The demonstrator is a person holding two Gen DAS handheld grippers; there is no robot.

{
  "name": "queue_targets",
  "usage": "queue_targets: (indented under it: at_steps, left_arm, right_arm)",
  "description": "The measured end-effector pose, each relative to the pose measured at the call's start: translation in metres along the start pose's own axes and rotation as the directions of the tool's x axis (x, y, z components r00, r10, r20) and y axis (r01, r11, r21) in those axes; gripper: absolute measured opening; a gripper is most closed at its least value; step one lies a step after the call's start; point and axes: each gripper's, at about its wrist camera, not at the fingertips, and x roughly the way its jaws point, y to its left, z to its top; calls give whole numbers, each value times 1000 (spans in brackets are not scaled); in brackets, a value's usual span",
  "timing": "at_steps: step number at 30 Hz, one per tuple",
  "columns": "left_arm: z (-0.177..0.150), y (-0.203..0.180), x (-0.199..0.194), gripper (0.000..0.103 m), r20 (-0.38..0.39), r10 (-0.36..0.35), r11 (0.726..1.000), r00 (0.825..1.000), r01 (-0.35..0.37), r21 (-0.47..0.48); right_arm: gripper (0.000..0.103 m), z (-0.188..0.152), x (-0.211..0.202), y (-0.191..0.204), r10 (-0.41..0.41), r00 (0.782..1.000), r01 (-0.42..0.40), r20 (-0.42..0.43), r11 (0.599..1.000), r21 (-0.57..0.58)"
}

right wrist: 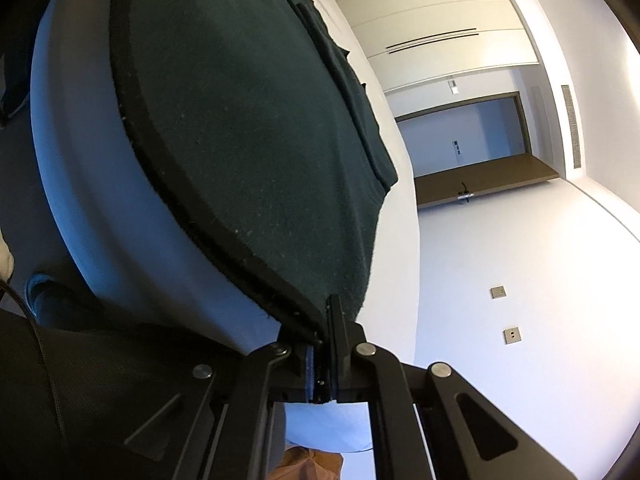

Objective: Fold small clothes

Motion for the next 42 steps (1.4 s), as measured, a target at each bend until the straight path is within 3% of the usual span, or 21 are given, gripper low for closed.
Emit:
queue_targets:
  at_steps: [9, 18, 24, 30, 33, 37, 42]
  left_arm:
    - [-12, -6, 0, 4, -4, 5, 1000, 1000, -5, 8]
    - [5, 48, -6, 4, 31, 1, 977, 1000, 6, -213]
    - [28, 88, 8, 4, 40, 27, 954, 999, -14, -298]
    - [54, 131, 47, 4, 5, -7, 923, 1000, 9, -384]
    - [64, 155, 74, 4, -4, -56, 896, 998, 48, -442]
    - [77, 181, 120, 4, -21, -132, 858, 991, 104, -502]
    - [97, 195, 184, 4, -48, -177, 851, 983, 128, -510]
  right_arm:
    - [3, 1, -8, -10, -24, 999, 24, 43, 1000, 1]
    - [3, 18, -11, -60, -6, 995, -9, 99, 988, 156]
    - [3, 41, 2, -103, -6, 989, -31, 147, 968, 249]
    - [3, 76, 35, -150, 0, 984, -57, 179, 949, 311]
    - [3, 93, 58, -167, 17, 984, -74, 176, 944, 323]
    - [3, 114, 98, -187, 88, 985, -137, 151, 925, 354]
    - [3, 135, 146, -205, 166, 978, -203, 126, 892, 403]
